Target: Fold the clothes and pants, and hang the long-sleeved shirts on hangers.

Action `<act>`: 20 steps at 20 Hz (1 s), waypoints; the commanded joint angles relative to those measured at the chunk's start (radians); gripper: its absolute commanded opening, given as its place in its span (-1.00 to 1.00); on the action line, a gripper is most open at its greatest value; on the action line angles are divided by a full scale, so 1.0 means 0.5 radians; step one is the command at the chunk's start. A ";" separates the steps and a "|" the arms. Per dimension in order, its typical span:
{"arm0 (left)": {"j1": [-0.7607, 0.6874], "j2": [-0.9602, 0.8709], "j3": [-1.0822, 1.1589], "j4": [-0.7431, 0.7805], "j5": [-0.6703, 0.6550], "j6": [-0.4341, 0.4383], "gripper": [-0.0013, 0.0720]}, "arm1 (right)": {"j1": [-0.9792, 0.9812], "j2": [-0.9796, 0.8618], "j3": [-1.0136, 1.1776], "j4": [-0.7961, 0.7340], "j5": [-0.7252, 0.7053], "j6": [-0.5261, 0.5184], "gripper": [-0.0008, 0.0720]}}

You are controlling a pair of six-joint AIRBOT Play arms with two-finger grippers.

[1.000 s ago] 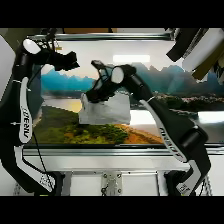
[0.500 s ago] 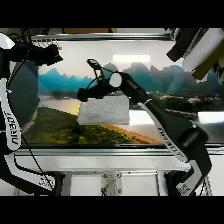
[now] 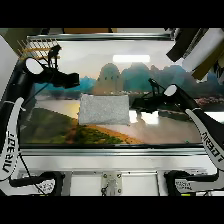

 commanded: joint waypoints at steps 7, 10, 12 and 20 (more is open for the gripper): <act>-0.110 0.066 -0.188 -0.021 0.153 0.018 -0.94 | 0.163 -0.432 -0.004 0.992 -0.070 -0.440 0.98; -0.090 0.066 -0.188 -0.021 0.134 0.018 -0.94 | 0.366 -0.568 0.161 1.094 -0.111 -0.441 0.98; -0.091 0.066 -0.188 -0.018 0.112 0.018 -0.94 | 0.472 -0.631 0.246 1.168 -0.198 -0.455 0.69; -0.091 0.066 -0.188 -0.018 0.052 0.018 -0.94 | 0.251 -0.270 0.332 0.557 -0.249 -0.419 -0.94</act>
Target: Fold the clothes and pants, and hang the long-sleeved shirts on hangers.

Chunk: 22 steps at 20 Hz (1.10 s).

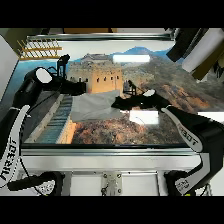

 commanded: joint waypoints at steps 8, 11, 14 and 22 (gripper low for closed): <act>-0.003 0.000 -0.001 -0.002 -0.018 -0.004 -0.94 | -1.366 0.898 0.017 -1.796 0.219 0.723 -0.94; -0.003 0.000 -0.001 -0.003 -0.022 -0.013 -0.94 | -1.822 0.946 -0.049 -1.806 0.261 0.750 -0.94; -0.002 0.000 -0.001 -0.003 -0.061 -0.020 -0.94 | -2.174 1.001 -0.240 -1.830 0.257 0.955 -0.94; -0.003 0.000 -0.001 -0.002 -0.066 -0.025 -0.94 | -2.303 1.463 -0.967 -1.991 0.299 1.142 -0.93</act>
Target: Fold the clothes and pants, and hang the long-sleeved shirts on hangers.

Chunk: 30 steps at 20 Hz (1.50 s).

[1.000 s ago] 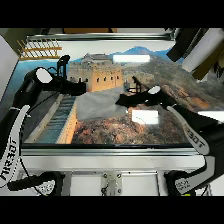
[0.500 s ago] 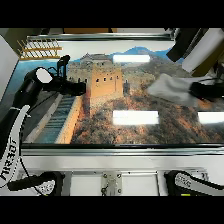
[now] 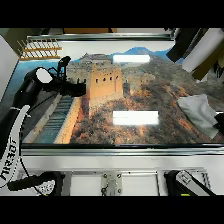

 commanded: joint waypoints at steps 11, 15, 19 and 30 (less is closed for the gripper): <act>-0.002 0.000 -0.001 0.003 -0.005 -0.001 -0.94 | -0.024 0.387 0.009 -0.307 0.230 -0.105 1.00; -0.002 0.000 -0.002 0.002 -0.005 -0.002 -0.94 | 0.300 0.706 0.089 0.171 0.022 -0.317 1.00; -0.001 0.000 -0.001 0.005 0.004 -0.002 -0.94 | 0.889 0.767 0.085 0.518 0.012 -0.494 1.00; -0.001 0.000 -0.001 0.003 0.005 -0.002 -0.94 | 1.555 0.659 0.085 0.523 0.016 -0.552 0.99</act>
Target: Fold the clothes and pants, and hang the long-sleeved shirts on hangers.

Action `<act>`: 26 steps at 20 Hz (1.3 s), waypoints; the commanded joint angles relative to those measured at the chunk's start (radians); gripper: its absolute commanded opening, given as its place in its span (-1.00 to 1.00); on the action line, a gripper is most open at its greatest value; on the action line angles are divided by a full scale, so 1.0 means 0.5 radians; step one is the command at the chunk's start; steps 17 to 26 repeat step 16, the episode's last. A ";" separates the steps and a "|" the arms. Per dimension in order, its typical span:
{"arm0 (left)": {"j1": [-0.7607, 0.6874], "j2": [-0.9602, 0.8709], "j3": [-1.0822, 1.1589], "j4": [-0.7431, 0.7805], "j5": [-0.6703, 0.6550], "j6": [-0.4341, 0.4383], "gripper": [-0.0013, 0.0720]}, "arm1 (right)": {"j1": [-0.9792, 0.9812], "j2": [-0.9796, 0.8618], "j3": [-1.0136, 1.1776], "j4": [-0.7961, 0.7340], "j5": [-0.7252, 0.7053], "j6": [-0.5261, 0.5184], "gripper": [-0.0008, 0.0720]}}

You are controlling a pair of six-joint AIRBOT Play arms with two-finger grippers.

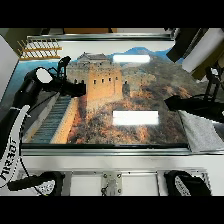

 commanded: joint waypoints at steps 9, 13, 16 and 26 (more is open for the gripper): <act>-0.001 0.000 0.000 0.000 0.007 0.000 -0.94 | 0.061 -0.010 0.002 0.019 0.027 -0.006 -0.91; -0.001 0.000 0.000 0.000 0.007 0.000 -0.94 | 0.061 -0.010 0.002 0.019 0.027 -0.006 -0.91; -0.001 0.000 0.000 0.001 0.007 0.000 -0.94 | 0.061 -0.010 0.002 0.018 0.027 -0.006 -0.91; -0.001 0.000 0.000 0.001 0.007 0.000 -0.94 | 0.061 -0.010 0.002 0.018 0.027 -0.006 -0.91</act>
